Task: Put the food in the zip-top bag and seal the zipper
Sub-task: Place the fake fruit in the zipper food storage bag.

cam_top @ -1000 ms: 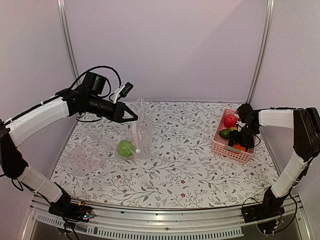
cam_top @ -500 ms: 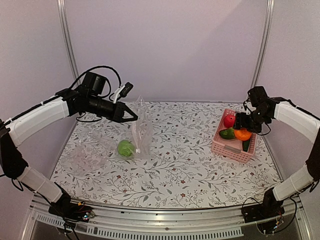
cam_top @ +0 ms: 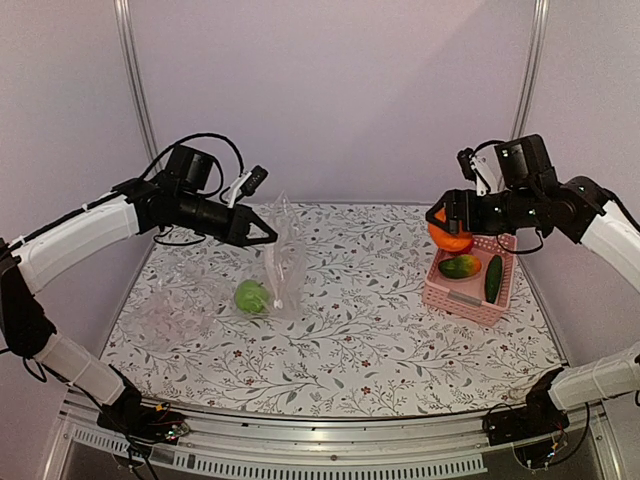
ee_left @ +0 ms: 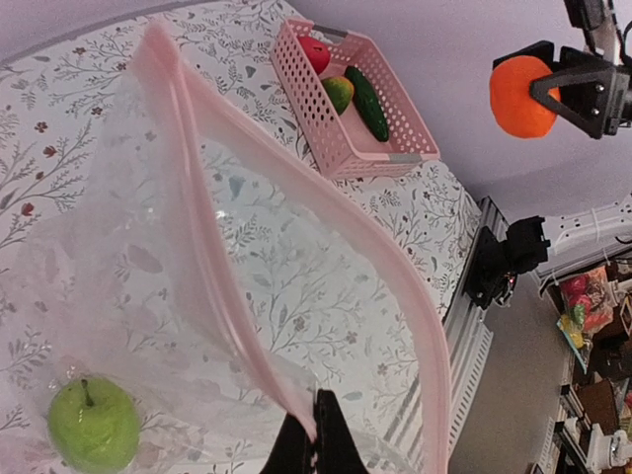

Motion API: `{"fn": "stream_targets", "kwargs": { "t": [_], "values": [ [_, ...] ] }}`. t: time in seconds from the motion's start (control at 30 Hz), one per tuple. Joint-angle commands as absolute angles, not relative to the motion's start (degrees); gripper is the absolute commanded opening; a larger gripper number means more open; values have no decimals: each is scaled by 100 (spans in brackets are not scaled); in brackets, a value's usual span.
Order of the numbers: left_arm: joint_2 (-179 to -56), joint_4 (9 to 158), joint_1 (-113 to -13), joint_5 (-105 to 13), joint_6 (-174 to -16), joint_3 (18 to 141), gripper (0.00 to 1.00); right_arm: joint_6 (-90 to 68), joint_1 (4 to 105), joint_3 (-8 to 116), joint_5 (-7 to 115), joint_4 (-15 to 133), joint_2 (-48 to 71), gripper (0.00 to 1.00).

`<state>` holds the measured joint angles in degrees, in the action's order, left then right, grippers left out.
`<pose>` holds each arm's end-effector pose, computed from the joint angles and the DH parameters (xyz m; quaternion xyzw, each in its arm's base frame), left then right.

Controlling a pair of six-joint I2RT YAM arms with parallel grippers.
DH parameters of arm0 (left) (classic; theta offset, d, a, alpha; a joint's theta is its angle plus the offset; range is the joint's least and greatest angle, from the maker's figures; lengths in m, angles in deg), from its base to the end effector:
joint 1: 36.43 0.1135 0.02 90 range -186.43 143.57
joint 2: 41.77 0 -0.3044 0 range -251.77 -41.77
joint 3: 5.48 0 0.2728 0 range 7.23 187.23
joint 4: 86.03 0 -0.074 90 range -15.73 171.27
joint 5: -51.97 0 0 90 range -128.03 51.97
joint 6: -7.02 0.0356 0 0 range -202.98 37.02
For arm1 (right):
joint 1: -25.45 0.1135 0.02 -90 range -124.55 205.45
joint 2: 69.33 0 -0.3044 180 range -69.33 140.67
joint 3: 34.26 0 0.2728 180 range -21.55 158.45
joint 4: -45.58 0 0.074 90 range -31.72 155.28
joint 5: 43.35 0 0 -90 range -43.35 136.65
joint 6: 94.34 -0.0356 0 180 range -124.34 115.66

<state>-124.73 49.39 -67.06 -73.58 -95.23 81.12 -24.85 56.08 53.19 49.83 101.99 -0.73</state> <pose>0.2758 -0.1873 0.3655 0.2635 0.8350 -0.4030 0.2665 0.2175 0.1311 0.4183 -0.0913 0.8922 0.2131 0.3876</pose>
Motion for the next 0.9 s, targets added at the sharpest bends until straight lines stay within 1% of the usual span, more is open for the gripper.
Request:
{"fn": "stream_targets", "kwargs": {
  "t": [0.0,0.17,0.3,0.47,0.7,0.87],
  "values": [
    [-12396,5108,-6842,-7449,-9581,7967,0,-2724,6600,5699,4825,9635,10,75],
    [-12361,5179,-6876,-7493,-9585,7907,0,-2858,7553,6001,4853,8696,502,75],
    [-12366,5209,-6885,-7558,-9596,7896,0,-2999,7984,6093,5053,7715,945,75],
    [-12325,5235,-6886,-7638,-9588,7882,0,-3164,8317,6398,5081,7015,1551,75],
    [-12291,5306,-6895,-7774,-9608,7853,0,-3285,8508,6755,5229,6574,2224,75],
    [-12261,5336,-6946,-7969,-9575,7845,0,-3328,8562,6792,5205,6340,2570,75]
  ]
}}
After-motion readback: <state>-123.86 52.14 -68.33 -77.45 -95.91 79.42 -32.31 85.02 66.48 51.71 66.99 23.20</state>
